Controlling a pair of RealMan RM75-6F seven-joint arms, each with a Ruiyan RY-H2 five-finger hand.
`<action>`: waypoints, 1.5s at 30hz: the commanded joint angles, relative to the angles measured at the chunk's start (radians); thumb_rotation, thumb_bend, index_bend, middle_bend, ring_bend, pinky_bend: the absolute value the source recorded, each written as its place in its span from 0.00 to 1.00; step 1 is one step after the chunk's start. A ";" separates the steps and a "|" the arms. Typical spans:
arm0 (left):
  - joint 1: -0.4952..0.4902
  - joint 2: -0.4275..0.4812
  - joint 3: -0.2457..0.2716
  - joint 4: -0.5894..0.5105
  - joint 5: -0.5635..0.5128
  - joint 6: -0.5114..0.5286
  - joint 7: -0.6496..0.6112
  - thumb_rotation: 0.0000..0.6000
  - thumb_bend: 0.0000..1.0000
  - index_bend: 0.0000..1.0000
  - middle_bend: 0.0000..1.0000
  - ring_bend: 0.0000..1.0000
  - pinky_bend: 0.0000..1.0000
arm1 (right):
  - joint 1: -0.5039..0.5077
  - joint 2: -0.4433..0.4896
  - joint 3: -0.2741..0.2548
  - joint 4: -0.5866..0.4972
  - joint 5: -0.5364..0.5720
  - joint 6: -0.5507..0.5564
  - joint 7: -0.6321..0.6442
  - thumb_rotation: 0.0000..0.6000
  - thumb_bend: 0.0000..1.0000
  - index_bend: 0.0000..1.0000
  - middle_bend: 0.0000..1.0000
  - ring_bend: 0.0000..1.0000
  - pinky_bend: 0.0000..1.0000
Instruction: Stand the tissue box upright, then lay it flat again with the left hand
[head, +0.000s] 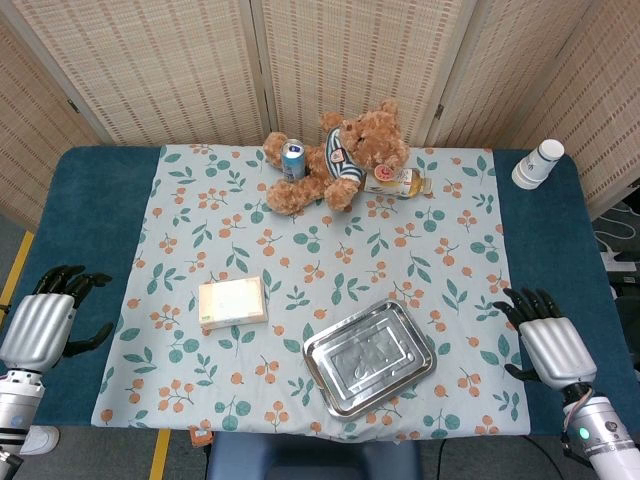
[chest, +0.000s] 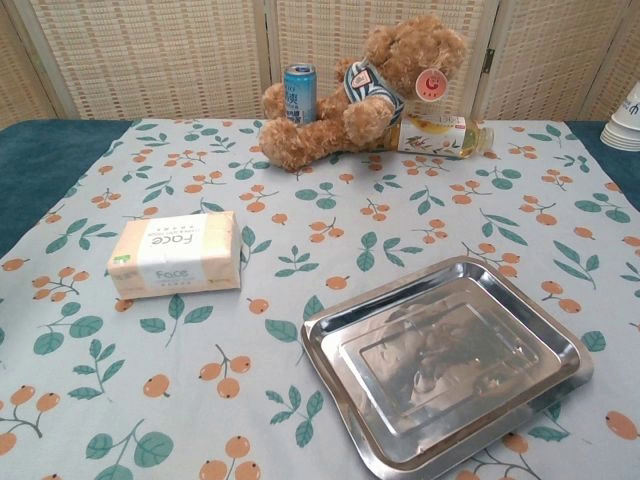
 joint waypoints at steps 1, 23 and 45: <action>-0.001 -0.002 0.000 0.000 0.000 -0.001 0.003 1.00 0.27 0.26 0.29 0.12 0.12 | 0.000 0.001 0.001 0.000 0.000 0.000 0.004 1.00 0.12 0.18 0.06 0.00 0.00; -0.001 -0.011 0.004 0.021 -0.004 -0.010 -0.010 1.00 0.27 0.16 0.29 0.12 0.12 | 0.000 -0.004 0.004 -0.016 -0.013 0.013 -0.020 1.00 0.12 0.18 0.06 0.00 0.00; -0.255 -0.316 -0.075 -0.119 -0.346 -0.106 0.496 1.00 0.23 0.03 0.12 0.01 0.11 | -0.013 0.072 0.033 -0.056 -0.032 0.056 0.081 1.00 0.12 0.18 0.06 0.00 0.00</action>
